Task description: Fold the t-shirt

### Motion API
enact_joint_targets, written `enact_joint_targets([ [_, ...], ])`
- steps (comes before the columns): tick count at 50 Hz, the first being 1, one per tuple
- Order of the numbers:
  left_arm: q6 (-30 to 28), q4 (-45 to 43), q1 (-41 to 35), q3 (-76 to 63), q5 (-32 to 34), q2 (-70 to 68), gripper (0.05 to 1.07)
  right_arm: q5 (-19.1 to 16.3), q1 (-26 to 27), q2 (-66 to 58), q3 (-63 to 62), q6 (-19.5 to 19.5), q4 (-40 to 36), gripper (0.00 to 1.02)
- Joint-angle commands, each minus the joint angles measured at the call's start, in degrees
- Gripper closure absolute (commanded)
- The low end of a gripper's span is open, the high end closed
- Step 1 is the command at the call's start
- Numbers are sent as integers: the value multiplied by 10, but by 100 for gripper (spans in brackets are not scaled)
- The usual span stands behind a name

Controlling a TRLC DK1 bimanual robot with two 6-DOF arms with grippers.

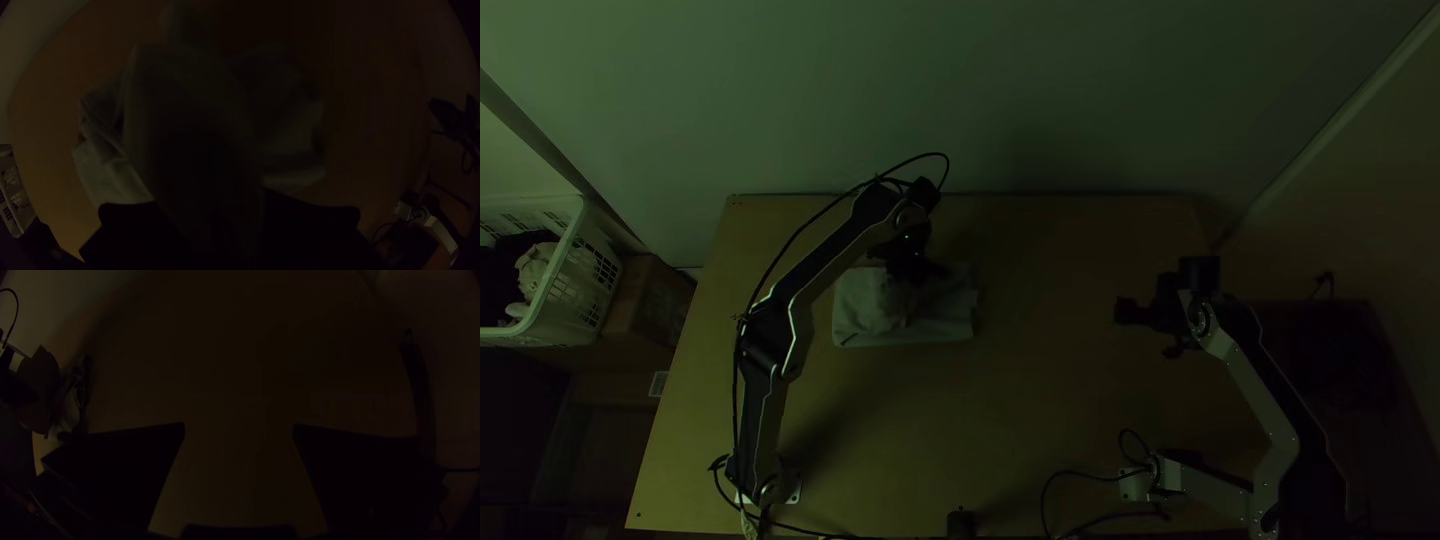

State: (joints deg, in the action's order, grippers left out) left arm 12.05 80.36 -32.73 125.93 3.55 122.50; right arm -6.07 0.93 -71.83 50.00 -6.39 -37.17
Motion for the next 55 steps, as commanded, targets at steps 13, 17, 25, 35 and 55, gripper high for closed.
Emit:
enact_joint_targets([
  [13, -21, -35, -119, 53, 16, 37, 9, -3, 1, 20, -46, -13, 18, 3],
  [17, -22, -38, -121, 55, 17, 26, 9, -3, 0, 20, -47, -13, 22, 3],
  [25, -24, -36, -105, 49, 22, -10, 9, -2, -2, 25, -36, -13, 35, 3],
  [35, -26, -41, -59, 34, 22, -74, 9, -2, -6, 37, 33, 8, 54, 3],
  [55, -40, -213, 94, -165, 27, -319, 9, 3, -27, 26, 179, 9, 78, 3],
])
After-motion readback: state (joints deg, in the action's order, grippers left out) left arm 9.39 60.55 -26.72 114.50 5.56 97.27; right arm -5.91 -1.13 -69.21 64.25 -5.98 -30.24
